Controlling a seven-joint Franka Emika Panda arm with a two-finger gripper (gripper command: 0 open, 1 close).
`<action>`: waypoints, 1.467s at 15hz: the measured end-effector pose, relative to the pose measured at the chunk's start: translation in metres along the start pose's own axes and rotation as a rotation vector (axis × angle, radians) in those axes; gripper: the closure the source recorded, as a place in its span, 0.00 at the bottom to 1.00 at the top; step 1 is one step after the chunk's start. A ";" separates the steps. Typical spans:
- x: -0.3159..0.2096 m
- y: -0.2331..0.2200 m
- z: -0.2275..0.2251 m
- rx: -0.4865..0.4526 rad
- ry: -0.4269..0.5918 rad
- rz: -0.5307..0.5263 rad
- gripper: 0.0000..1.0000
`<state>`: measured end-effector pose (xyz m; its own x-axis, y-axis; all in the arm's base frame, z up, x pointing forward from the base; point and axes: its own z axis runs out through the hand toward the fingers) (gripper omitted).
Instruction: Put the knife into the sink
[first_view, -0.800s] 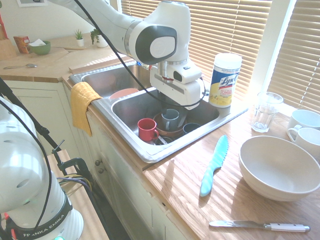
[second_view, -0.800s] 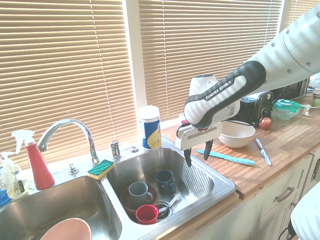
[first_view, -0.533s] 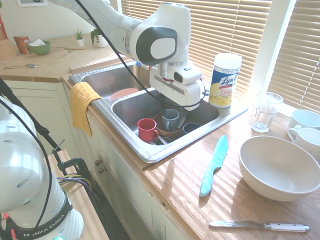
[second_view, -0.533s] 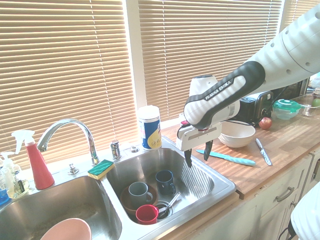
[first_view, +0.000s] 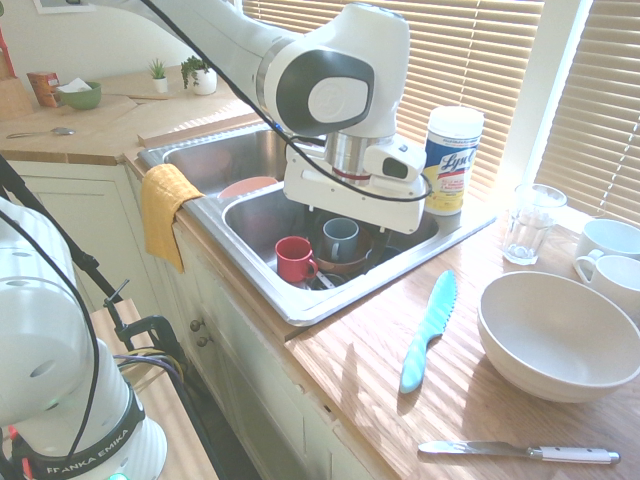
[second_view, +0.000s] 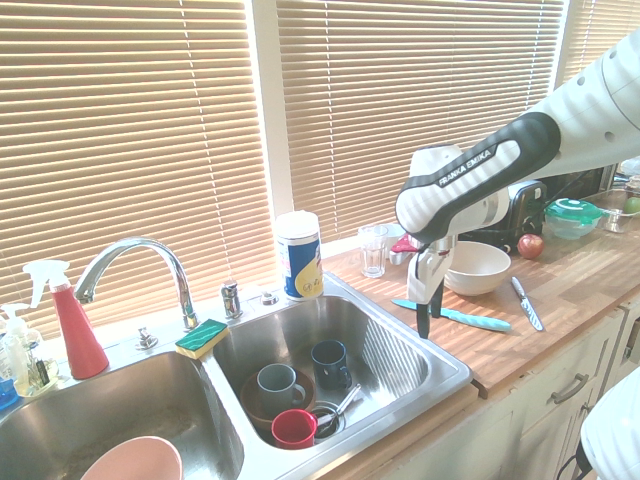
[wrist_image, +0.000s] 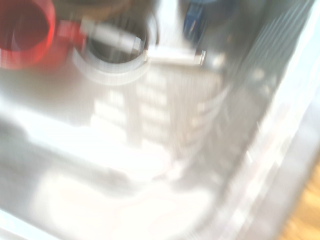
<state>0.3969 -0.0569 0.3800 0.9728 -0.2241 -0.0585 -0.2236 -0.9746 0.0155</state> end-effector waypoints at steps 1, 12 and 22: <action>0.001 0.016 -0.001 -0.028 0.004 -0.052 0.00; 0.038 0.103 0.049 -0.050 0.063 0.034 0.00; 0.052 0.108 0.065 -0.051 0.045 0.078 1.00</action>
<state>0.4195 -0.1744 0.3142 0.9547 -0.2975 -0.0101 -0.2961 -0.9527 0.0688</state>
